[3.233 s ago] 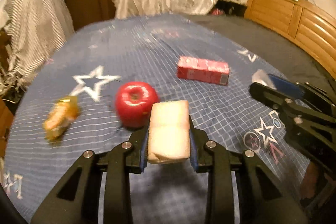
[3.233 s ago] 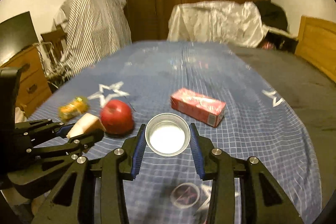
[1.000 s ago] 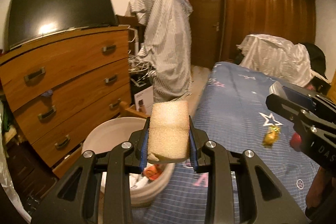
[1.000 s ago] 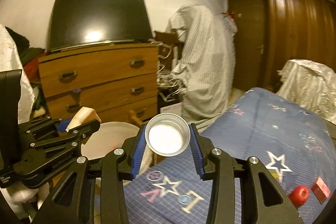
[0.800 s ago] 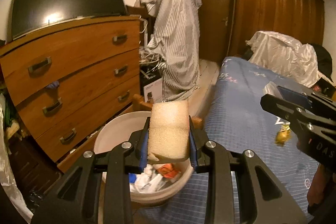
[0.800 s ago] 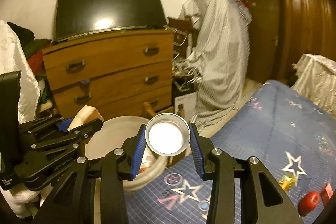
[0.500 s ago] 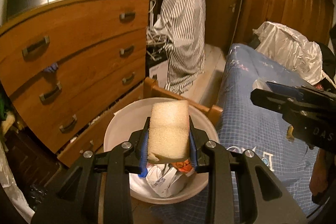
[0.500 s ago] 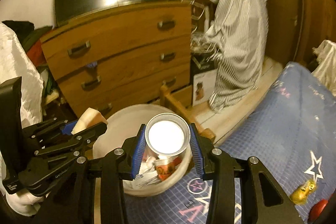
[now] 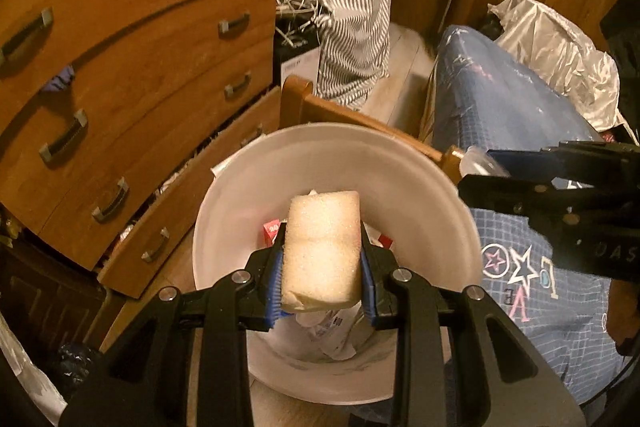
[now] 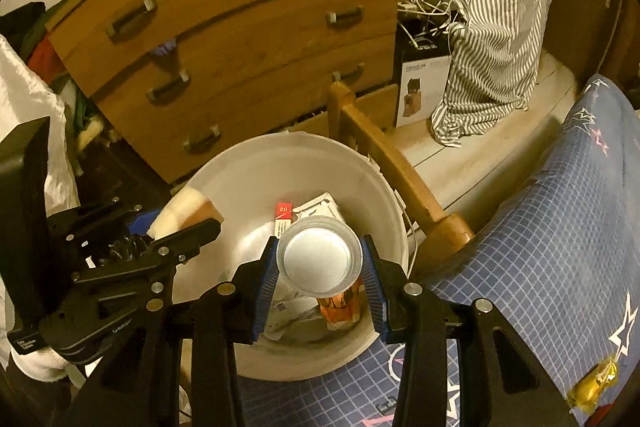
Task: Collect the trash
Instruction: 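Lift and carry the sponge and plastic cup over the white bucket, then open both grippers to drop the sponge and plastic cup into the bucket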
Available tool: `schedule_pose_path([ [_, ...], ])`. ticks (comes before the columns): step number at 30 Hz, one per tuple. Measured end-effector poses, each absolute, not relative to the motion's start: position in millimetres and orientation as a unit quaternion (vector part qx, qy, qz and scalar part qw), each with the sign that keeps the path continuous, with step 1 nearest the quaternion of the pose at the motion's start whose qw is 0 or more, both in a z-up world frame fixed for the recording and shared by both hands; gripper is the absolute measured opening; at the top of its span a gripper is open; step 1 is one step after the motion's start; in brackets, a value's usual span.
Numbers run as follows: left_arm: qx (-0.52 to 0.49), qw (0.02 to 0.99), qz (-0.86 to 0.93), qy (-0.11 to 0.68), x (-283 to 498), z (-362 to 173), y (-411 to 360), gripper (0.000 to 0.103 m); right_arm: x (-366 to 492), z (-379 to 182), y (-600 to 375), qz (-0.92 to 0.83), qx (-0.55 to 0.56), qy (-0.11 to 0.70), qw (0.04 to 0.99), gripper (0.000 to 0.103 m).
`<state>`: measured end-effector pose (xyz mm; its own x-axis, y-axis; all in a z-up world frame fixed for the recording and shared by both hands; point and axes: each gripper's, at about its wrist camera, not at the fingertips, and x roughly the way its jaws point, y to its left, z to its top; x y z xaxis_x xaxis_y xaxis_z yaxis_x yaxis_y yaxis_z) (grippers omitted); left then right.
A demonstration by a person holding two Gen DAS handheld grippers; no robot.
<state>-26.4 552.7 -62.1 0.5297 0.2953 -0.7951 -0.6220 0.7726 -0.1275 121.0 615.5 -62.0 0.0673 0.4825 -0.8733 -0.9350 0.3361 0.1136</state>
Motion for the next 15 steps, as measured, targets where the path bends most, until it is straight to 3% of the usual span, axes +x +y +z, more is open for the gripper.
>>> schedule_pose_path([
  [12, -0.204, 0.845, 0.276, 0.410, -24, -73, 563, 0.031, 126, -74, 617, 0.518, -0.260, 0.445, 0.683, 0.042],
  [13, -0.203, 0.843, 0.279, 0.413, -23, -74, 564, 0.037, 127, -73, 616, 0.519, -0.258, 0.446, 0.683, 0.044],
  [14, -0.202, 0.840, 0.286, 0.415, -23, -75, 565, 0.056, 128, -73, 615, 0.520, -0.253, 0.446, 0.683, 0.055],
  [15, -0.201, 0.839, 0.295, 0.411, -25, -74, 566, 0.064, 130, -72, 613, 0.522, -0.247, 0.444, 0.685, 0.059],
])
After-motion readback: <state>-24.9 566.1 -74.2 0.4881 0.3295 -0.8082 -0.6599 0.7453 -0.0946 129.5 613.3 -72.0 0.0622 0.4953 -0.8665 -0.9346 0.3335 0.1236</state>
